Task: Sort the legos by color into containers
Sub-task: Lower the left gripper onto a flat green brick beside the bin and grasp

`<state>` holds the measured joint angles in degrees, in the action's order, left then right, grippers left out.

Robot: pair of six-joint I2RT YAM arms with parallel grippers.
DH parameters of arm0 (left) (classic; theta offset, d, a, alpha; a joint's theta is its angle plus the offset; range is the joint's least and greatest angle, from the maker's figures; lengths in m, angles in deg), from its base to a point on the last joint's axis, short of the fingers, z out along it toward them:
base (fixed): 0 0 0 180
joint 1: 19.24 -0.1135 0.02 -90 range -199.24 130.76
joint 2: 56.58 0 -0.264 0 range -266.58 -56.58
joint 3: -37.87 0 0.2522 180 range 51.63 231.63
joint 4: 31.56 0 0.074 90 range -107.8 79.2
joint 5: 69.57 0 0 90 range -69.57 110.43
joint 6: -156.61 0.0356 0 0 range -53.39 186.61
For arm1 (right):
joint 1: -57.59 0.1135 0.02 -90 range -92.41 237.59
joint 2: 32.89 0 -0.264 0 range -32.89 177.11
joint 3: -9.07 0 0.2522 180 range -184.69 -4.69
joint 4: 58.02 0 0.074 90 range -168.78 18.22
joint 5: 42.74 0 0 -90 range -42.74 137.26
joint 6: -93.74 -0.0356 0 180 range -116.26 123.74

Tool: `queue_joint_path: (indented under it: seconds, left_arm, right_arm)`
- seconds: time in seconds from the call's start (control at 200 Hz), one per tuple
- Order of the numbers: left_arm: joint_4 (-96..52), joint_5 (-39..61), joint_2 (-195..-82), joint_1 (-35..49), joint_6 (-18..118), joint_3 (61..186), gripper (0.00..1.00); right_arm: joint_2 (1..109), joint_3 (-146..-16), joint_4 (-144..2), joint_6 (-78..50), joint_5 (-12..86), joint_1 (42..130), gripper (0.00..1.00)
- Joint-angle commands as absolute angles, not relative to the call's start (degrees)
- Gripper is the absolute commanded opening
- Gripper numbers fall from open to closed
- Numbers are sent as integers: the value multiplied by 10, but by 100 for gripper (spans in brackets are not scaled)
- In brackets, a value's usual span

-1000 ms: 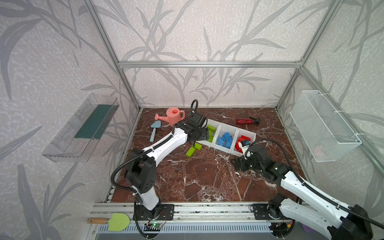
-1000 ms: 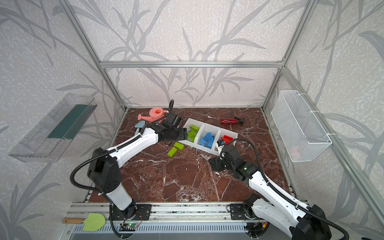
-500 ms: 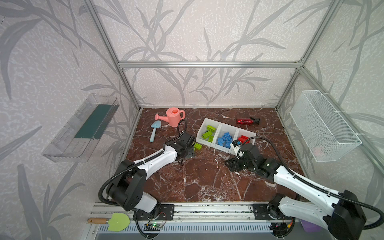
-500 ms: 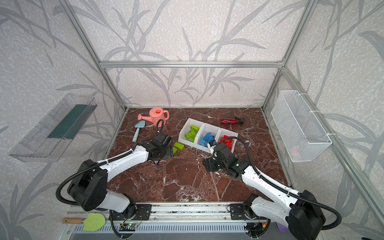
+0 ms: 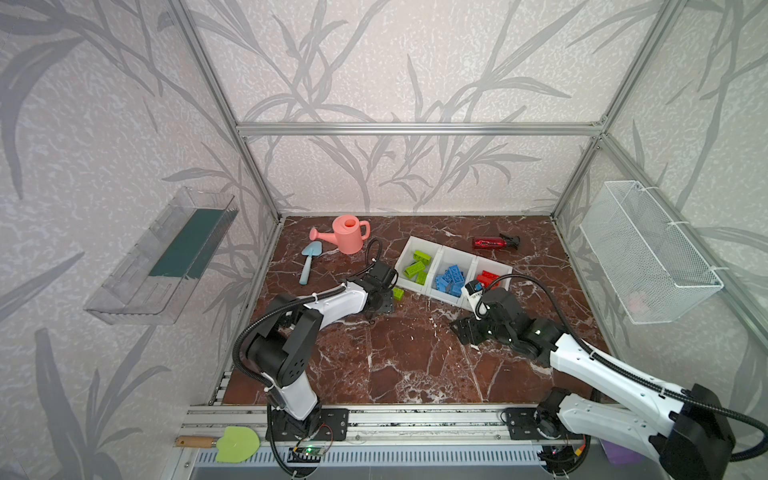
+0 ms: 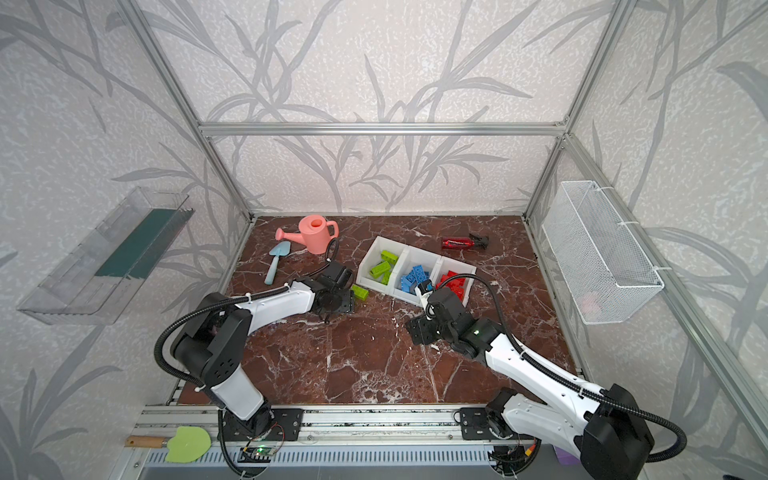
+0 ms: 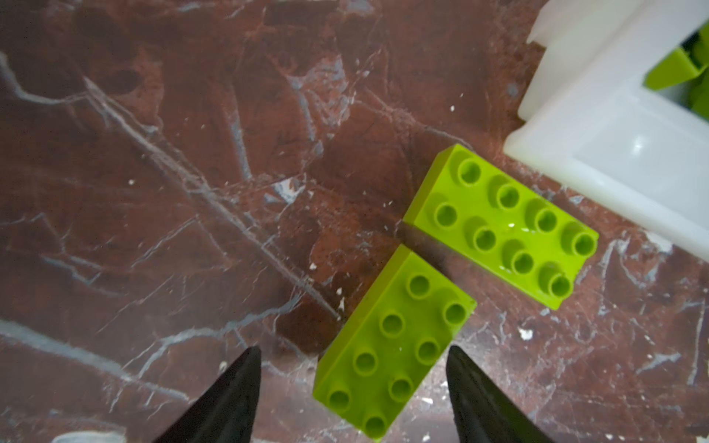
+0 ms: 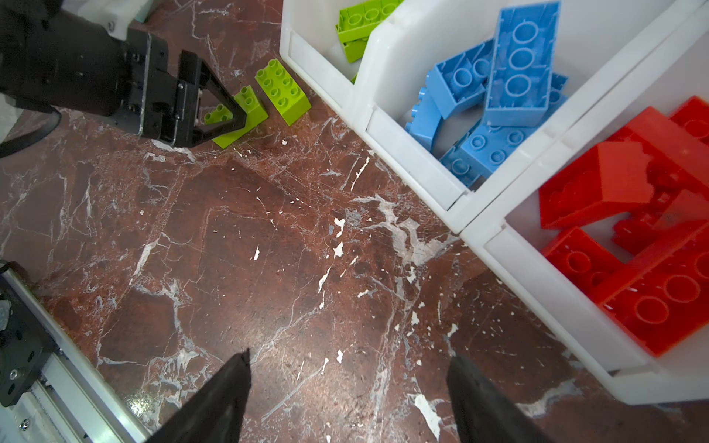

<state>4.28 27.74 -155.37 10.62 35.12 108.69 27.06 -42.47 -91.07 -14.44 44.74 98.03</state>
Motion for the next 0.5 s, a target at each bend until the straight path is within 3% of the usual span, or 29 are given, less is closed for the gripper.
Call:
queue_joint_path:
  seconds: [0.0,0.2,0.495]
  left_arm:
    - [38,275,-1571,102,366,1107,75]
    - [38,274,-1595,102,367,1122,70]
    - [25,256,-1594,103,354,1106,41]
  right_arm:
    - [271,-437,-922,-135,458,983,82]
    - [285,-443,-922,-134,450,983,82]
    - [290,-437,-921,-138,443,983,82]
